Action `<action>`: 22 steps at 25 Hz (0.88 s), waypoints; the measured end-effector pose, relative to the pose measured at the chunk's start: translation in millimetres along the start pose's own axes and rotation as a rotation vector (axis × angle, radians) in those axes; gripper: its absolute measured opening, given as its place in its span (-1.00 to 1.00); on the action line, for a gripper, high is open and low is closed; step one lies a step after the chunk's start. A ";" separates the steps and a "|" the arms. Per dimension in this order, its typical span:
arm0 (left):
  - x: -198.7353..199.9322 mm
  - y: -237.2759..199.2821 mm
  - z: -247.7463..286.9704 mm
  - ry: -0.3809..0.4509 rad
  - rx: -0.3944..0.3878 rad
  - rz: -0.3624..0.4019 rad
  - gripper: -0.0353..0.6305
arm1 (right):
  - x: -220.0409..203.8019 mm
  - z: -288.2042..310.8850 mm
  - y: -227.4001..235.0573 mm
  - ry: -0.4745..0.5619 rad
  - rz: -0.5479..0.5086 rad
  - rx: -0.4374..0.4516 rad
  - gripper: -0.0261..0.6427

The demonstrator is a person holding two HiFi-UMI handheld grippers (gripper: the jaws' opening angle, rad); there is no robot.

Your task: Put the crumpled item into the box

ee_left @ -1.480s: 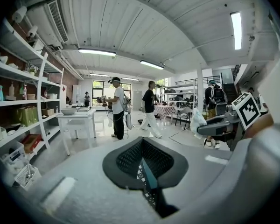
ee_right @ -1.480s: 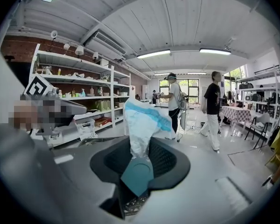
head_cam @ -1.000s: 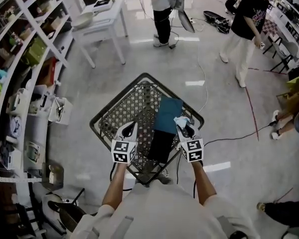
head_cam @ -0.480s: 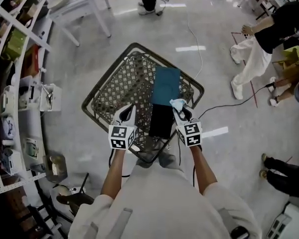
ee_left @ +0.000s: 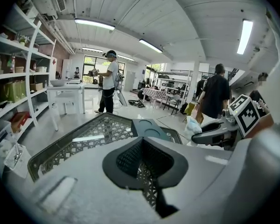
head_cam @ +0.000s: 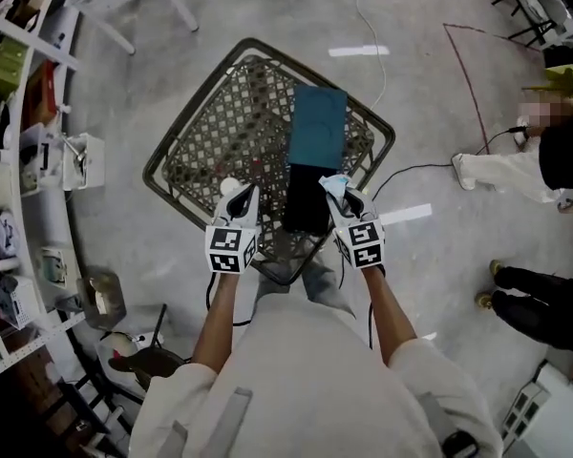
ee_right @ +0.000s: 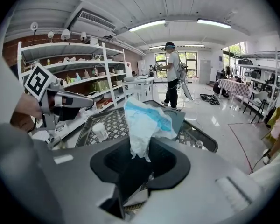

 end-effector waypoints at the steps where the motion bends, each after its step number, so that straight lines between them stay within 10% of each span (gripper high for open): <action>1: -5.0 0.0 0.1 -0.006 -0.002 -0.006 -0.88 | -4.1 0.7 -2.7 -0.010 0.000 0.004 -0.61; 10: -38.8 -8.2 -0.4 -0.050 -0.007 -0.052 -0.88 | -37.6 23.7 -36.7 -0.137 -0.147 0.057 -0.61; 22: -55.0 -16.2 -2.0 -0.071 -0.002 -0.081 -0.88 | -79.6 63.0 -62.2 -0.332 -0.756 0.108 -0.61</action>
Point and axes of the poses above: the fingertips, and each gripper's own axes: z forward along the fingers, y to its right, x out of its top, the point moved 4 cm from there along -z, backward along the fingers, and after that the axes turned 6 degrees about -y, right-handed, at the moved point
